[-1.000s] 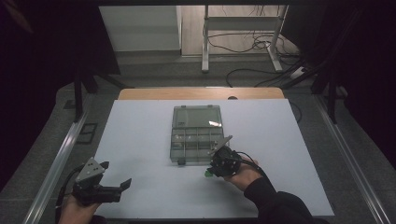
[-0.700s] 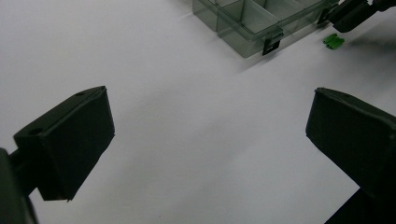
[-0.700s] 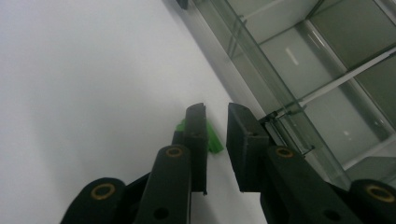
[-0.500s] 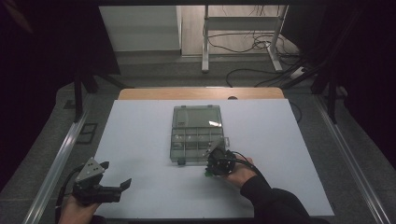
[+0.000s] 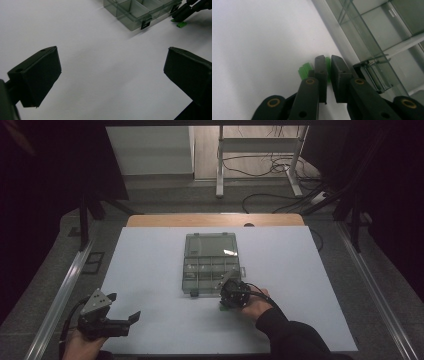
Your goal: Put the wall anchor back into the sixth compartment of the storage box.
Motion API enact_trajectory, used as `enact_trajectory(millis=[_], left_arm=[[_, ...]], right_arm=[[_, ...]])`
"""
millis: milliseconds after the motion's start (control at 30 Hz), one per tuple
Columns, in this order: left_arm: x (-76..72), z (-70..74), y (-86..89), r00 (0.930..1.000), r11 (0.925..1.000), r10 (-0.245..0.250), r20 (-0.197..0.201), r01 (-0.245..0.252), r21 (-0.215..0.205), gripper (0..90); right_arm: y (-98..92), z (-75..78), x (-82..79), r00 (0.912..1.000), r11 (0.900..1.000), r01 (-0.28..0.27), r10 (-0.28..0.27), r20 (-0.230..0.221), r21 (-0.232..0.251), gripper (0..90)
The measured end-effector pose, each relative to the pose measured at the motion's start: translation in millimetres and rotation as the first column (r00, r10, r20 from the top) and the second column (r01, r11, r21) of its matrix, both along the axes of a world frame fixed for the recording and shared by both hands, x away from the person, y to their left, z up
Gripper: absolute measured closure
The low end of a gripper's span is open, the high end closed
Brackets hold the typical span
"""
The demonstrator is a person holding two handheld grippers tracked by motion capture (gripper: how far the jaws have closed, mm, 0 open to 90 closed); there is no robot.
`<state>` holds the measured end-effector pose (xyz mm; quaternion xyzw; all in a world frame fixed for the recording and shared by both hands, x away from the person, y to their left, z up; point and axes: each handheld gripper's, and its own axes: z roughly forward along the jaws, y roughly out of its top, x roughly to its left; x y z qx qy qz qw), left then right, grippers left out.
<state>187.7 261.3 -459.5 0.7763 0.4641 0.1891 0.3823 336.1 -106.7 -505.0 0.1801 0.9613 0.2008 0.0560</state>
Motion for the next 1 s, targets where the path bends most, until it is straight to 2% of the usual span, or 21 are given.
enact_trajectory(millis=[133,367,500,667,833,933,1000], left_arm=[[0.3,-0.1,0.6,1.0,1.0,0.004,-0.004,-0.004,-0.003,1.7],[1.7,-0.7,1.8,0.9994,0.9995,0.029,-0.018,-0.029,-0.008,2.1],[2.5,-0.9,0.7,0.9986,0.9989,0.047,-0.027,-0.047,0.006,3.6],[2.8,-1.1,1.3,0.9981,0.9985,0.054,-0.031,-0.054,0.005,3.8],[3.3,-1.1,1.3,0.998,0.9986,0.052,-0.035,-0.052,0.005,3.7],[3.5,-1.0,1.1,0.998,0.9987,0.051,-0.036,-0.051,0.006,3.6],[3.6,-1.1,1.1,0.9981,0.9988,0.049,-0.037,-0.049,0.006,3.5]], right_arm=[[-0.3,1.5,-0.6,1.0,1.0,-0.001,0.001,0.004,0.0,83.8],[-6.1,13.8,-2.3,0.9998,0.998,0.016,-0.017,0.013,0.065,83.8],[-6.5,20.0,-5.1,0.9999,0.996,0.004,-0.006,0.015,0.093,83.8],[-7.9,27.0,-6.5,0.9999,0.993,0.001,-0.003,0.016,0.12,83.5],[-12.8,36.4,-3.5,0.9997,0.984,0.016,-0.02,0.017,0.177,83.5],[-13.9,39.2,-2.6,0.9995,0.981,0.021,-0.025,0.021,0.192,83.5],[-14.8,43.2,-1.6,0.9992,0.976,0.037,-0.04,0.009,0.214,83.5]])
